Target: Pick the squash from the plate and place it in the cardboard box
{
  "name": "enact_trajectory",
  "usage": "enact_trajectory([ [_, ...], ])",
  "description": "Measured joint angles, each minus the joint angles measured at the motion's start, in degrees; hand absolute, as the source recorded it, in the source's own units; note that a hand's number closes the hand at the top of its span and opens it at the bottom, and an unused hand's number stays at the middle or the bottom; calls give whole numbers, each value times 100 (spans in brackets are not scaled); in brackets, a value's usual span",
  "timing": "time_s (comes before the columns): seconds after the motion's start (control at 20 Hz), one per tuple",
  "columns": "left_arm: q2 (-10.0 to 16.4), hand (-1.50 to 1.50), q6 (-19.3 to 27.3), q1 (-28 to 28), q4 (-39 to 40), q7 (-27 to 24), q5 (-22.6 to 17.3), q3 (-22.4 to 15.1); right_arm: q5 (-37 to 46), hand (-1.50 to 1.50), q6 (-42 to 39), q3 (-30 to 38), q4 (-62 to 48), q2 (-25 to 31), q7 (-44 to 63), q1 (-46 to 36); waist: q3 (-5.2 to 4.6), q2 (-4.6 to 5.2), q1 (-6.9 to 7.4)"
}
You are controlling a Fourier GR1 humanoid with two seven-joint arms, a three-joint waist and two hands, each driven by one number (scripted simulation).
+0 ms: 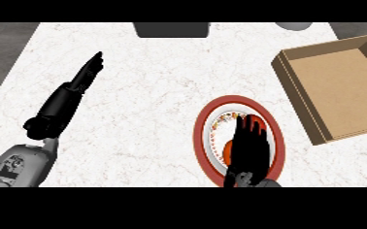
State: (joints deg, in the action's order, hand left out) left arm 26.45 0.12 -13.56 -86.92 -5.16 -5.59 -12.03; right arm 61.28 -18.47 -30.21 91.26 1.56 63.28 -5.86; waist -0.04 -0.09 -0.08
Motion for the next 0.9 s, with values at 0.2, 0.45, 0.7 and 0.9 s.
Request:
enact_trajectory([
  [0.2,-70,0,-118,92,9,-77,133,92,133,150,-12,-13,-35,-42,-169,96,-19,-22,5],
  [0.45,-162,0,-279,140,-139,75,241,273,534,150,33,-73,-150,9,-550,-38,-37,-54,21],
  [0.7,-312,0,-385,46,-17,48,386,382,867,150,220,-237,-165,243,-1070,-36,-28,-52,14],
  [0.9,-343,0,-438,8,-19,20,376,336,500,150,66,-1078,194,834,-2724,-36,-1,-30,177],
])
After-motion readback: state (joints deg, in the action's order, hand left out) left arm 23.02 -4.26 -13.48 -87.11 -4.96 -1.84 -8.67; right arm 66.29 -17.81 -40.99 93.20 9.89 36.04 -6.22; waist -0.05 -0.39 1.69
